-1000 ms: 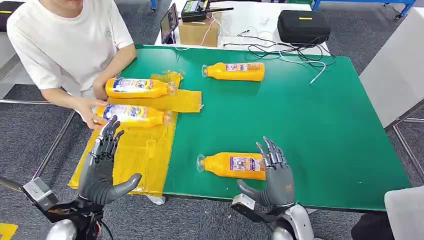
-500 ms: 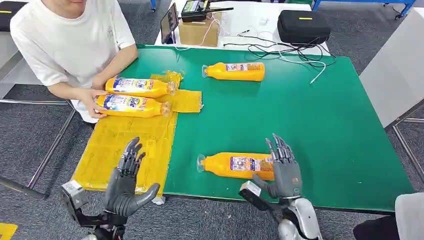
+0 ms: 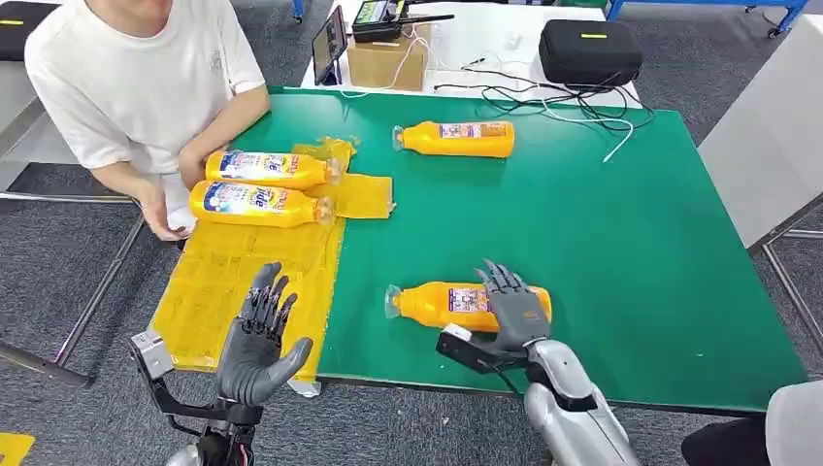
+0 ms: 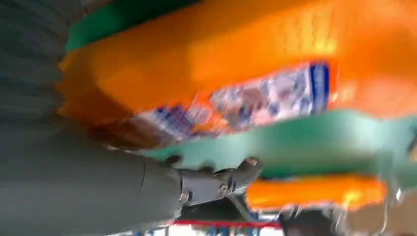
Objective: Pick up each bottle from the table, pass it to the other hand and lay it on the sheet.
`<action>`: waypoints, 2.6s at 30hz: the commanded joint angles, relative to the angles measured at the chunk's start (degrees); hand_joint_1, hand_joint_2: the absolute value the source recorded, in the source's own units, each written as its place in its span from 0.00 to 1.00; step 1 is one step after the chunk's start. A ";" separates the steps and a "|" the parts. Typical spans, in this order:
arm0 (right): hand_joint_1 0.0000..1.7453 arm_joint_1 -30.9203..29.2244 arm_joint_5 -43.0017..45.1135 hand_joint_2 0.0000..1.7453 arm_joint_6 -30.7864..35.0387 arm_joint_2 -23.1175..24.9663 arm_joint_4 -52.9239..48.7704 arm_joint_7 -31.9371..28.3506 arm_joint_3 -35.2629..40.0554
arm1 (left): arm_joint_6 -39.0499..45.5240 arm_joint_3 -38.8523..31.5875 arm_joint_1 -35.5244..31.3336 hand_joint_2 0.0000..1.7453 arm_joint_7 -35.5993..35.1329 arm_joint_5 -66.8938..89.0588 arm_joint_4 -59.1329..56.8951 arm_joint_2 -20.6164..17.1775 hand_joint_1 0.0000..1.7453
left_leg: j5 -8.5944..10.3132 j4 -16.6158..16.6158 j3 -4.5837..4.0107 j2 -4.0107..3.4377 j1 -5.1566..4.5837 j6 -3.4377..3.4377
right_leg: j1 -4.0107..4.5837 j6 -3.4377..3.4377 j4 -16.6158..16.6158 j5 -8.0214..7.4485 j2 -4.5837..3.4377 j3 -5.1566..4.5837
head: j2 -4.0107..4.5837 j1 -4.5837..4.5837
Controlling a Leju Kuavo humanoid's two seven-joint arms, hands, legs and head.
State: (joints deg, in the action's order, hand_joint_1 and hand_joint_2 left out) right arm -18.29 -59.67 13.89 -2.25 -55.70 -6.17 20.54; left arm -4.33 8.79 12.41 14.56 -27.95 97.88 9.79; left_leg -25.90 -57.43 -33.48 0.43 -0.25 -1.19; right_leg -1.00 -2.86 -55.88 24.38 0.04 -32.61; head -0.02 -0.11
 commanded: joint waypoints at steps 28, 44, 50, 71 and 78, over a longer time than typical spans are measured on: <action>1.00 -10.06 4.80 1.00 -16.72 -9.98 5.57 11.08 13.14 | 0.07 -3.24 1.34 1.00 -2.19 7.31 0.75 -0.96 0.00 | 0.00 0.02 0.24 0.09 0.03 0.08 | 0.04 0.11 0.06 0.02 0.08 0.26 | 0.02 0.00; 1.00 0.79 36.35 1.00 -8.32 1.76 -12.36 -13.81 3.39 | 15.51 0.86 -1.59 1.00 6.49 15.29 -5.12 -1.29 0.00 | -0.02 0.24 0.78 -0.39 0.14 0.21 | 0.16 0.26 0.29 -0.15 -0.23 0.64 | 0.02 0.00; 1.00 3.54 27.19 1.00 10.37 2.88 -22.54 -13.92 0.32 | 19.53 1.82 -0.23 1.00 8.69 18.20 -4.21 -1.34 0.00 | -0.10 -0.03 0.33 0.00 0.18 0.20 | 0.23 0.33 -0.09 0.05 0.03 0.26 | 0.00 -0.02; 1.00 1.85 34.05 1.00 -3.54 8.33 -10.00 -16.23 12.76 | 12.83 15.05 -4.48 1.00 9.62 7.00 -6.50 -2.59 0.00 | -0.02 0.09 0.15 -0.20 0.07 0.08 | 0.08 0.24 0.11 -0.10 -0.09 0.08 | 0.00 0.00; 1.00 1.84 36.13 1.00 -4.48 8.77 -9.91 -16.35 17.45 | 14.97 17.33 -5.66 1.00 10.14 5.79 -7.53 -3.02 0.00 | -0.02 0.09 0.11 -0.09 0.08 0.10 | 0.10 0.28 0.11 -0.07 0.00 0.07 | 0.02 0.02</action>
State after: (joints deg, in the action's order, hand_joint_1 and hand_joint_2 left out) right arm -15.09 -25.07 10.67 5.84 -69.96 -22.36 31.72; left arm 8.85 22.67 9.25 24.30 -21.31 93.81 9.18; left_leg -25.89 -57.40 -33.58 0.35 -0.21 -1.17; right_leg -0.96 -2.68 -55.85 24.29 0.03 -32.76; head 0.00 -0.09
